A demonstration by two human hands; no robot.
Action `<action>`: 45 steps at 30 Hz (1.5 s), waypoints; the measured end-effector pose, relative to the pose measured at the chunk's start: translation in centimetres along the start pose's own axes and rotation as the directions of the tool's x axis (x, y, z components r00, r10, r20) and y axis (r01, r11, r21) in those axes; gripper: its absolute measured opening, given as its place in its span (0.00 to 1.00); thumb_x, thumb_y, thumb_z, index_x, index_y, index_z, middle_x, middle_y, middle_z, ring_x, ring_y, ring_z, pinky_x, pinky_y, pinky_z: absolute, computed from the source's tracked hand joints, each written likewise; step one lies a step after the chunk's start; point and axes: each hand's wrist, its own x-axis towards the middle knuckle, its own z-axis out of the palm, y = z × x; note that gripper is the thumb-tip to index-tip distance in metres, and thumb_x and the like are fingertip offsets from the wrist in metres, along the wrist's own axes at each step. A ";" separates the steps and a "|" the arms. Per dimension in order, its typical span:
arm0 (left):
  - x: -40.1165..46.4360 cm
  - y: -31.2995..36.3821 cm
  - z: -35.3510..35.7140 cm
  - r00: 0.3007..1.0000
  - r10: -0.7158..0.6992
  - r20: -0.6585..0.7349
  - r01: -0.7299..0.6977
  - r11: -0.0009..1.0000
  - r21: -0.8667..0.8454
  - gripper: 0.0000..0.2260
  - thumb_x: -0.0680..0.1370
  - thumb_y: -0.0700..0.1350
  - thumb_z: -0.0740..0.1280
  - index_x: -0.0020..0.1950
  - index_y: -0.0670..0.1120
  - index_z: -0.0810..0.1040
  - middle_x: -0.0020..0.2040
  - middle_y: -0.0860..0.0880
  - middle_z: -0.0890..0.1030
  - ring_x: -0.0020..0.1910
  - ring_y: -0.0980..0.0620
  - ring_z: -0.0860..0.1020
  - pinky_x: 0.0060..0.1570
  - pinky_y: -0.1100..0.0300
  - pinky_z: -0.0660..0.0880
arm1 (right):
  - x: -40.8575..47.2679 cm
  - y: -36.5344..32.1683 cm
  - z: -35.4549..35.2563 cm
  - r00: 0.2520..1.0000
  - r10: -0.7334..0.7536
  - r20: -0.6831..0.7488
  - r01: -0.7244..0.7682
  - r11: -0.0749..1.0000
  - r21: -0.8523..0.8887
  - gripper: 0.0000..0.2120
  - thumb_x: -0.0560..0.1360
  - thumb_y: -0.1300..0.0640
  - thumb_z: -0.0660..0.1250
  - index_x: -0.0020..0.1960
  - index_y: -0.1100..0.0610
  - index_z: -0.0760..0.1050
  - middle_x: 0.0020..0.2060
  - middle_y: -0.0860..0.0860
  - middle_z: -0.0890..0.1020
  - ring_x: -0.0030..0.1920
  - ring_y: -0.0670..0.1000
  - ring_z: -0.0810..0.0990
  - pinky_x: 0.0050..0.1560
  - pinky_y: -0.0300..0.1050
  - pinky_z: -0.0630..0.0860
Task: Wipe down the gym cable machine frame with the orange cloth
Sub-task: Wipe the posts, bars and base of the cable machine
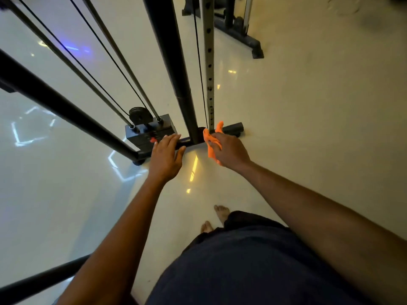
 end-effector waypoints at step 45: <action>51.2 36.7 18.5 0.998 0.065 0.016 -0.065 0.998 0.017 0.24 0.88 0.59 0.57 0.83 0.51 0.68 0.81 0.47 0.71 0.80 0.45 0.68 0.80 0.38 0.64 | 38.1 38.2 -39.3 0.998 -0.023 -0.055 0.014 0.987 -0.158 0.13 0.87 0.46 0.65 0.68 0.47 0.80 0.54 0.55 0.87 0.52 0.58 0.86 0.47 0.50 0.80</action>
